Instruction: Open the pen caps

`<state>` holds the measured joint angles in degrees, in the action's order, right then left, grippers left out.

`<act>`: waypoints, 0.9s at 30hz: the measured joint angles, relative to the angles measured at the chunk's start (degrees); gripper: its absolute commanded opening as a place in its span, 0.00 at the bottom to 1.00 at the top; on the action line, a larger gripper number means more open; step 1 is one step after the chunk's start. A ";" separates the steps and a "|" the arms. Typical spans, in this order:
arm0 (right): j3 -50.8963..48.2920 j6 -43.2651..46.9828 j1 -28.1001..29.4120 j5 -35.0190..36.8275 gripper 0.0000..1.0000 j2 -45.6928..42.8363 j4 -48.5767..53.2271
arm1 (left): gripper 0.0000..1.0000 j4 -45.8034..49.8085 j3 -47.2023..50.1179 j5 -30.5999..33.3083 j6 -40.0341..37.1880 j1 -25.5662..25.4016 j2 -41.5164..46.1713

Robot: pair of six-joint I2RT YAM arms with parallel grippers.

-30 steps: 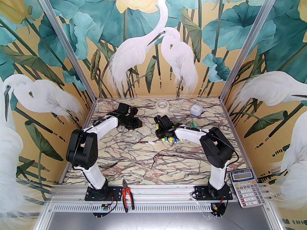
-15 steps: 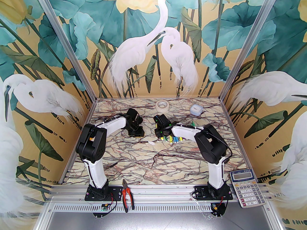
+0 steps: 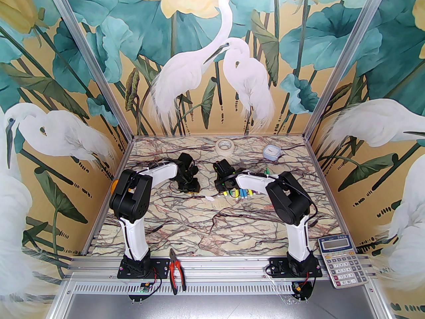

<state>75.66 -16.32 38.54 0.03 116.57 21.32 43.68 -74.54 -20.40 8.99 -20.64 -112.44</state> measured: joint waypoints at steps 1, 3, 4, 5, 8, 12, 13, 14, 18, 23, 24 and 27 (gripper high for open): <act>0.09 0.00 0.00 0.00 0.18 0.00 0.15 | 0.25 -0.02 0.00 0.00 0.02 0.00 -0.09; 0.17 -0.04 0.00 0.00 0.19 0.02 0.33 | 0.26 -0.07 0.00 -0.02 0.00 0.00 -0.15; 0.20 -0.04 0.00 0.00 0.20 0.02 0.35 | 0.26 -0.11 0.00 -0.02 0.02 0.00 -0.17; 0.20 -0.04 0.00 0.00 0.21 0.02 0.37 | 0.27 -0.13 0.00 0.00 0.00 0.00 -0.17; 0.20 0.00 0.00 0.00 0.23 0.02 0.44 | 0.28 -0.15 0.00 -0.04 0.02 0.00 -0.17; 0.26 0.02 0.00 0.22 0.26 0.02 0.57 | 0.32 -0.20 0.00 -0.11 0.02 0.00 -0.15; 0.26 0.04 0.07 0.22 0.27 0.00 0.57 | 0.34 -0.24 0.00 -0.28 0.11 0.00 -0.15; 0.26 0.04 0.07 0.22 0.27 0.00 0.59 | 0.36 -0.37 0.00 -0.37 0.22 0.00 -0.13; 0.04 0.07 0.07 0.42 0.32 -0.74 0.63 | 0.51 -1.49 0.02 0.11 0.61 0.00 0.92; -3.58 1.01 -0.11 1.09 0.42 -7.50 -1.46 | 0.66 -5.73 1.20 3.43 0.57 0.00 7.61; -4.22 1.25 -0.22 1.46 0.44 -9.55 -2.01 | 0.68 -6.99 1.90 4.26 0.42 0.04 9.60; -5.75 2.67 -1.01 2.29 0.51 -15.93 -4.70 | 0.77 -11.28 4.92 6.64 0.26 0.61 15.98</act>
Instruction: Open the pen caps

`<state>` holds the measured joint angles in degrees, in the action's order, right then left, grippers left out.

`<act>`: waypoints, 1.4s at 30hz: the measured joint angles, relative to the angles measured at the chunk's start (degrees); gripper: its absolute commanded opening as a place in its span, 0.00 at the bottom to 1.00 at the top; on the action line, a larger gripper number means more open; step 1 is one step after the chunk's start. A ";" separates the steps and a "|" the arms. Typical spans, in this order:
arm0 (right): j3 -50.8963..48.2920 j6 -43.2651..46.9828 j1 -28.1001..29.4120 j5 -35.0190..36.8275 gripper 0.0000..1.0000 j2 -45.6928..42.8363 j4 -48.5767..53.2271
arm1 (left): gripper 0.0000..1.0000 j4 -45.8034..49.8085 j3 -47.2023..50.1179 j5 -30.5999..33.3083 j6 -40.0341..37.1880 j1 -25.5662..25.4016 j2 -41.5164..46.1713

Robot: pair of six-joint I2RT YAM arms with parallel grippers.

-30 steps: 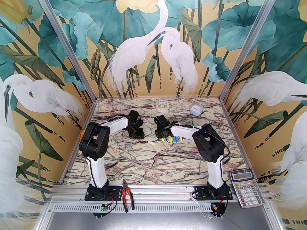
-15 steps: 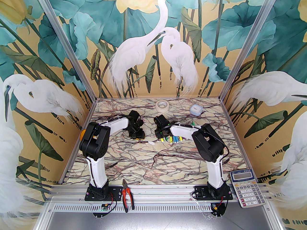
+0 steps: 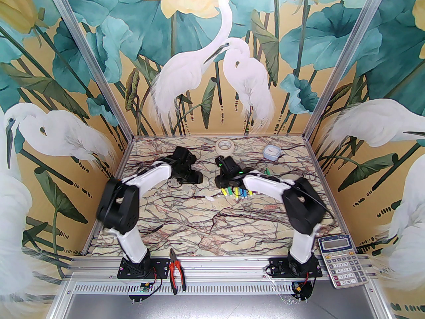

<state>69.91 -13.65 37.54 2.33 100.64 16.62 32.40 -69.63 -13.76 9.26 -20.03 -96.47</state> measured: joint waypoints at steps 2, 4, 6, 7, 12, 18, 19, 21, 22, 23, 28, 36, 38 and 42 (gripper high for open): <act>-1.25 1.03 -1.25 1.07 0.57 -4.26 -1.88 | 0.83 -3.43 2.82 1.05 -0.02 1.20 4.07; -2.82 2.56 -3.08 2.49 0.65 -8.28 -4.17 | 0.88 -7.15 6.14 2.01 -0.04 3.50 7.87; -4.61 3.98 -5.31 4.20 0.75 -11.37 -6.36 | 0.91 -10.88 9.33 3.30 0.02 6.29 10.45; -5.79 4.76 -6.82 5.27 0.81 -12.83 -7.69 | 0.92 -12.83 10.95 4.11 0.00 7.67 11.37; -13.03 6.21 -14.91 9.66 0.99 -17.35 -13.97 | 1.00 -24.87 21.31 9.51 -1.07 12.07 14.58; -21.62 6.86 -22.93 19.08 0.99 -18.99 -22.64 | 1.00 -34.56 27.91 13.53 -2.67 14.29 15.04; -23.12 7.41 -23.45 20.74 0.99 -18.99 -24.52 | 1.00 -36.35 28.30 13.99 -3.17 14.56 15.04; -26.36 8.22 -24.44 23.56 0.99 -18.88 -28.33 | 1.00 -40.89 29.66 14.88 -4.50 14.91 15.04; -28.04 8.44 -25.11 24.63 0.99 -18.64 -30.34 | 1.00 -42.53 30.23 15.28 -5.14 15.15 15.02; -29.16 8.52 -25.62 25.35 0.99 -18.36 -31.67 | 1.00 -43.65 30.67 15.69 -5.68 15.19 14.97; -32.33 8.57 -29.44 26.56 0.99 -17.73 -36.26 | 1.00 -54.18 36.00 18.12 -7.85 15.47 13.46; -40.11 8.76 -32.74 23.43 0.99 -17.73 -45.77 | 1.00 -71.87 45.70 18.88 -10.84 16.68 12.02; -43.56 9.01 -33.33 21.46 0.99 -17.70 -49.72 | 1.00 -76.85 47.67 18.80 -10.80 17.53 10.58; -48.83 9.22 -34.64 17.33 0.99 -13.90 -61.20 | 1.00 -82.01 48.92 18.71 -10.56 19.26 7.50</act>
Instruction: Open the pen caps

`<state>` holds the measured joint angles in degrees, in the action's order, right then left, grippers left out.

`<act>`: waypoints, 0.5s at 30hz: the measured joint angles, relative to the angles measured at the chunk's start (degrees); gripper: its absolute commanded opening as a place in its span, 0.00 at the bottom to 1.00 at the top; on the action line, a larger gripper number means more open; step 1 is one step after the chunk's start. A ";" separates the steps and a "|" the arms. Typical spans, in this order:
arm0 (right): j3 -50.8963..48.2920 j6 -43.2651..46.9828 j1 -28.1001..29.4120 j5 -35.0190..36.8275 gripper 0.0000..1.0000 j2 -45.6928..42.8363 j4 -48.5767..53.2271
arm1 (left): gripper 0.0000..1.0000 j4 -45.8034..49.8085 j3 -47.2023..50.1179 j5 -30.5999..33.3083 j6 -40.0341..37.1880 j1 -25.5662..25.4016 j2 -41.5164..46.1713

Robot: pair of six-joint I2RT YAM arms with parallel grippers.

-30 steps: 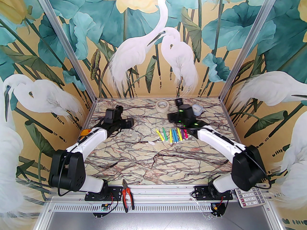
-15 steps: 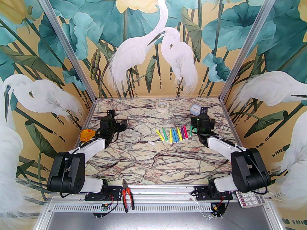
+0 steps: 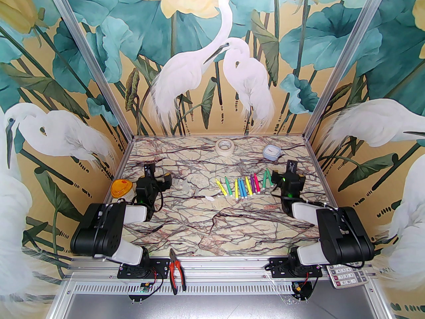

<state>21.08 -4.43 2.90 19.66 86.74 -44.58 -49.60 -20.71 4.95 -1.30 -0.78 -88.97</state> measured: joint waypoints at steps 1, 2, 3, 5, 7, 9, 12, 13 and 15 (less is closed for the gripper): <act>-0.37 0.00 -0.33 -0.74 0.99 1.53 -1.55 | 1.00 -0.57 -0.07 -0.28 0.13 0.20 -0.02; -0.37 -0.07 -0.76 -1.68 0.99 2.14 -1.57 | 1.00 -0.94 -0.17 -0.79 0.20 0.52 -0.02; -0.37 -0.22 -1.22 -2.67 0.99 2.27 -1.84 | 1.00 -1.25 -0.31 -1.27 0.26 0.79 -0.02; -0.35 -0.31 -1.92 -3.74 0.99 2.25 -3.76 | 1.00 -1.75 -0.46 -2.10 0.46 1.29 -0.02; -0.35 -0.46 -2.38 -4.57 0.99 2.25 -4.98 | 1.00 -1.95 -0.46 -2.54 0.61 1.55 -0.02; -0.35 -0.46 -2.45 -4.94 0.99 2.25 -5.68 | 1.00 -2.10 -0.46 -2.75 0.63 1.60 -0.02; -0.35 -0.46 -2.45 -5.53 0.99 2.25 -6.29 | 1.00 -2.16 -0.46 -2.95 0.63 1.60 -0.02; -0.35 -0.46 -2.43 -5.70 0.99 2.25 -6.45 | 1.00 -2.23 -0.46 -2.97 0.61 1.60 -0.02; -0.35 -0.46 -2.43 -6.01 0.99 2.25 -6.67 | 1.00 -2.43 -0.46 -2.99 0.61 1.60 -0.02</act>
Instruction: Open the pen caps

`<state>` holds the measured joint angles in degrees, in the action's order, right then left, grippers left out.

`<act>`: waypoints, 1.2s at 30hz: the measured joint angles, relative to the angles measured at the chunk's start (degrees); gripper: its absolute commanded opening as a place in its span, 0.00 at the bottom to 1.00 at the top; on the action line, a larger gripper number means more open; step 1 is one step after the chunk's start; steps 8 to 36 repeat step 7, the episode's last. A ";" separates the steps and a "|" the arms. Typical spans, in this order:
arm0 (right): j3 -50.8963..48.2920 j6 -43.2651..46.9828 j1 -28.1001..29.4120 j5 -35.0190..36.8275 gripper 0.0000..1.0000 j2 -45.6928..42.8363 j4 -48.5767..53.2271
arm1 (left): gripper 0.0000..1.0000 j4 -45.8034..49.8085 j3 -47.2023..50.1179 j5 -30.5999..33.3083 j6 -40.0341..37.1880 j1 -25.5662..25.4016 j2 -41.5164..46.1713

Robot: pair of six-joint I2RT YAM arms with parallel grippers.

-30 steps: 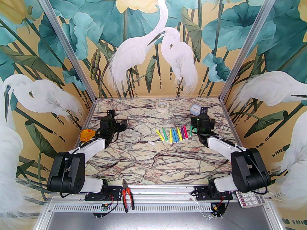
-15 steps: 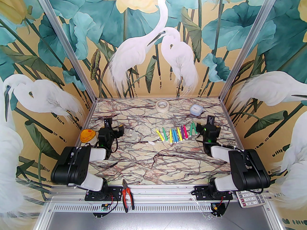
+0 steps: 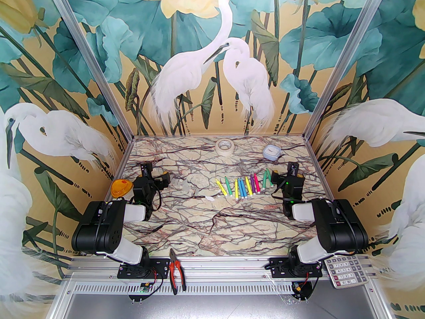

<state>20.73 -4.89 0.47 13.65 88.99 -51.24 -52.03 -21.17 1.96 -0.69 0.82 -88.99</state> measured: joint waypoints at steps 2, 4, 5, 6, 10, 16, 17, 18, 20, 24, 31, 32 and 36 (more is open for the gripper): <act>0.00 0.00 -0.02 -0.04 0.99 0.00 -0.02 | 1.00 -0.09 0.00 0.00 0.00 0.00 0.00; 0.00 0.00 -0.02 -0.04 0.99 0.00 -0.02 | 1.00 -0.11 0.00 -0.04 0.00 0.00 0.00; 0.00 0.00 0.00 -0.04 0.99 0.00 -0.02 | 1.00 -0.11 0.00 -0.11 0.00 0.00 0.00; 0.00 0.00 -0.02 -0.04 0.99 0.00 -0.02 | 1.00 -0.11 0.00 -0.17 0.00 0.00 0.00; 0.00 0.00 0.00 -0.04 0.99 0.00 -0.02 | 1.00 -0.11 0.00 -0.20 0.00 0.00 0.00; 0.00 0.00 0.00 -0.04 0.99 0.00 -0.02 | 1.00 -0.11 0.00 -0.20 0.00 0.00 0.00; 0.00 0.00 0.00 -0.04 0.99 0.00 -0.02 | 1.00 -0.11 0.00 -0.20 0.00 0.00 0.00; 0.00 0.00 0.00 -0.04 0.99 0.00 -0.02 | 1.00 -0.11 0.00 -0.20 0.00 0.00 0.00; 0.00 0.00 0.00 -0.04 0.99 0.00 -0.02 | 1.00 -0.11 0.00 -0.20 0.00 0.00 0.00; 0.00 0.00 0.00 -0.04 0.99 0.00 -0.02 | 1.00 -0.11 0.00 -0.20 0.00 0.00 0.00; 0.00 0.00 0.00 -0.04 0.99 0.00 -0.02 | 1.00 -0.11 0.00 -0.20 0.00 0.00 0.00; 0.00 0.00 0.00 -0.04 0.99 0.00 -0.02 | 1.00 -0.11 0.00 -0.20 0.00 0.00 0.00; 0.00 0.00 0.00 -0.04 0.99 0.00 -0.02 | 1.00 -0.11 0.00 -0.20 0.00 0.00 0.00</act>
